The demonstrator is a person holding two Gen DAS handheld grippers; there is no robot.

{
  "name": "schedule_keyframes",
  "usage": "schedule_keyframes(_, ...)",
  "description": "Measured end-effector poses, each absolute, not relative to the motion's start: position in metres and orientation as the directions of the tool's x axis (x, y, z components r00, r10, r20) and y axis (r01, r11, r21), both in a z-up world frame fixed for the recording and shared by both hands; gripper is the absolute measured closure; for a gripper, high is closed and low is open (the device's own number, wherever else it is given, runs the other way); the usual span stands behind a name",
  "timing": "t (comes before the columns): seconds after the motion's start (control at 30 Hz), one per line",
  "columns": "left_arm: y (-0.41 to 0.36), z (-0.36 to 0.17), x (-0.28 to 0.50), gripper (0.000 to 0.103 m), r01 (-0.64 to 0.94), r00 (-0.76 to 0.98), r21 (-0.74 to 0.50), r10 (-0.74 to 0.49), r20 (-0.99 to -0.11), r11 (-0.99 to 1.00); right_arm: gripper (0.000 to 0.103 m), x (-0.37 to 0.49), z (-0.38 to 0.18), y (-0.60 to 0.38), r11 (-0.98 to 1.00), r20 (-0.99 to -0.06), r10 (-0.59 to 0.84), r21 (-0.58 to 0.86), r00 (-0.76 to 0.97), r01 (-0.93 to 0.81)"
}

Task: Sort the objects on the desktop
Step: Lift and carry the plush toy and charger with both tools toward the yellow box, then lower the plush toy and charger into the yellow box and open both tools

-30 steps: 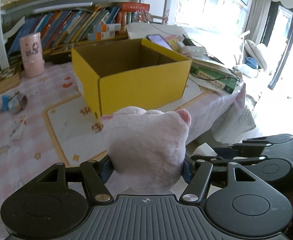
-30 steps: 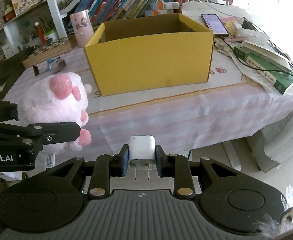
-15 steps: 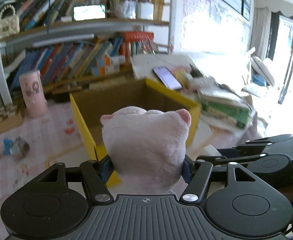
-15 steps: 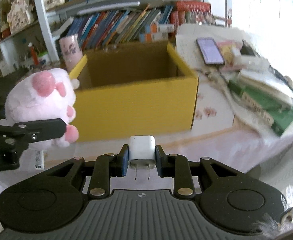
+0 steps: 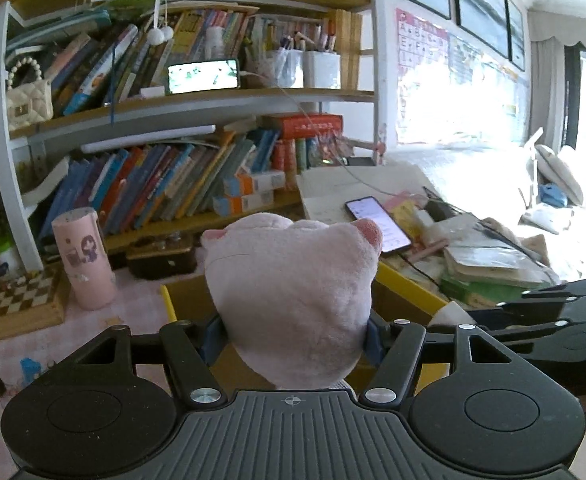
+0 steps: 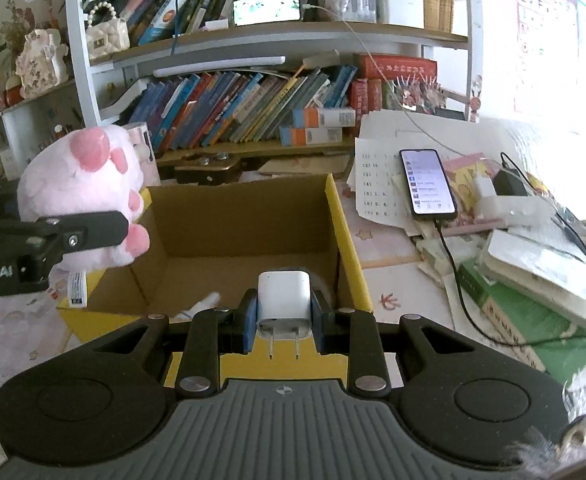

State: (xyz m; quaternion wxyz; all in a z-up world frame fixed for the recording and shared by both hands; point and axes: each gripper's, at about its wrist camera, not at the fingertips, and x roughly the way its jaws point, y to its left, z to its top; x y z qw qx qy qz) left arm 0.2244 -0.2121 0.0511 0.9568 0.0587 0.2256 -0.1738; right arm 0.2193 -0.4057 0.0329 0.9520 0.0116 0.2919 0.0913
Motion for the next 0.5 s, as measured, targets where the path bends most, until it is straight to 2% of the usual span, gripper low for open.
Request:
schedule_keyframes(0.23, -0.222, 0.028, 0.255, 0.037, 0.328, 0.826, 0.07, -0.251, -0.504, 0.942, 0.078, 0.243, 0.027, -0.406, 0.975, -0.566, 0.205, 0.052, 0.798, -0.214)
schedule_keyframes(0.5, -0.223, -0.005, 0.282, 0.037, 0.287, 0.752, 0.018, -0.213, -0.624, 0.958, 0.078, 0.266, 0.024, -0.403, 0.963, -0.568, 0.239, 0.035, 0.788, -0.267)
